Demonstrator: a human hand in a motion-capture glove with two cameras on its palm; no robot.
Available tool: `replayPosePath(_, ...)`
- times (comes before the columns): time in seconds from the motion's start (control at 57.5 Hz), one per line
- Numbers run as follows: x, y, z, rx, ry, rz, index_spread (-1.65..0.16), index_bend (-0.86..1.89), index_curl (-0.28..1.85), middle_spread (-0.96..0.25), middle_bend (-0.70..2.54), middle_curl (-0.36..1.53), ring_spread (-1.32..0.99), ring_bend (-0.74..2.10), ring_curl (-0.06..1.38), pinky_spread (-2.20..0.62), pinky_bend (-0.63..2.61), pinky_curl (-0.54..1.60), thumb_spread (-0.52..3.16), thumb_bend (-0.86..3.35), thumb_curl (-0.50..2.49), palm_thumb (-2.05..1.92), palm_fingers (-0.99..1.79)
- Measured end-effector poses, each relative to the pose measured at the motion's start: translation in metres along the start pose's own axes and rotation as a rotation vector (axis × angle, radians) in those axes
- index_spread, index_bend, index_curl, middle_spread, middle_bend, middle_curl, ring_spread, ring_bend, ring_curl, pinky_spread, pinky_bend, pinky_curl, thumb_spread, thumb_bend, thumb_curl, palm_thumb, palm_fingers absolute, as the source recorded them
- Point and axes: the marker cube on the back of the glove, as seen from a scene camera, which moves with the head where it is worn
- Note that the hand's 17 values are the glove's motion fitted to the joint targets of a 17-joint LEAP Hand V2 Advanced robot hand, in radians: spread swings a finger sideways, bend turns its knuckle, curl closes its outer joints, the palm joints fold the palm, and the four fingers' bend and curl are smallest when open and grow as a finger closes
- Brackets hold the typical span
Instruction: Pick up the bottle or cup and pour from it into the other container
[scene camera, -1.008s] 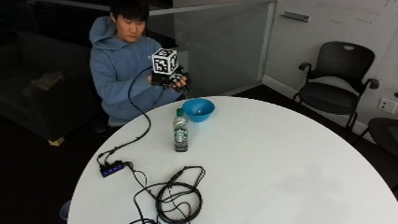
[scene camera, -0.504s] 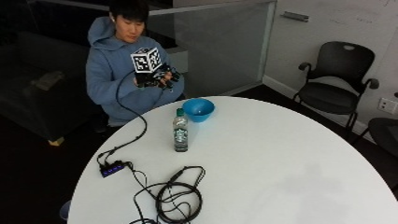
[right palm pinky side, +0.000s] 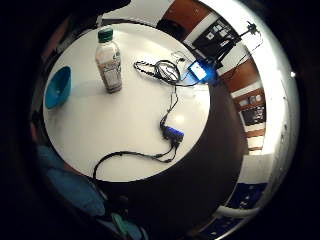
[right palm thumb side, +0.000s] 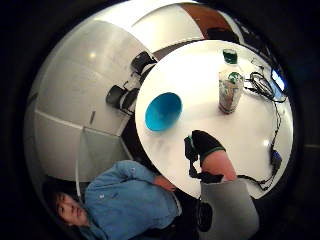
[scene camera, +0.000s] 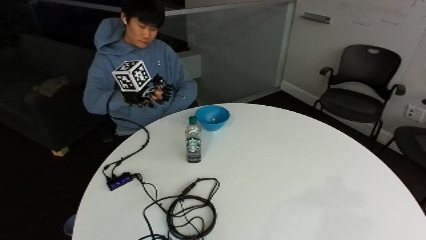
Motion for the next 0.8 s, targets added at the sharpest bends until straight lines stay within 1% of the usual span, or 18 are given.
replayPosePath(0.209,0.044,-0.009,0.011,-0.033,-0.256,0.045,-0.4,0.14,0.21,-0.03,0.2,0.29,0.16,0.51,0.3,0.26,0.63,0.28,0.9,-0.03,0.43,0.74,0.06)
replayPosePath(0.4,0.078,-0.031,0.028,-0.026,-0.413,0.06,-0.39,0.13,0.21,-0.03,0.19,0.3,0.16,0.52,0.3,0.26,0.64,0.28,0.89,-0.03,0.43,0.73,0.05)
replayPosePath(0.609,0.105,-0.059,0.064,-0.012,-0.557,0.069,-0.39,0.13,0.21,-0.02,0.2,0.31,0.16,0.53,0.3,0.27,0.63,0.28,0.88,-0.03,0.42,0.72,0.04)
replayPosePath(0.8,0.106,-0.086,0.104,-0.012,-0.84,0.061,-0.39,0.14,0.21,-0.02,0.2,0.32,0.16,0.54,0.3,0.27,0.64,0.28,0.88,-0.03,0.42,0.72,0.04)
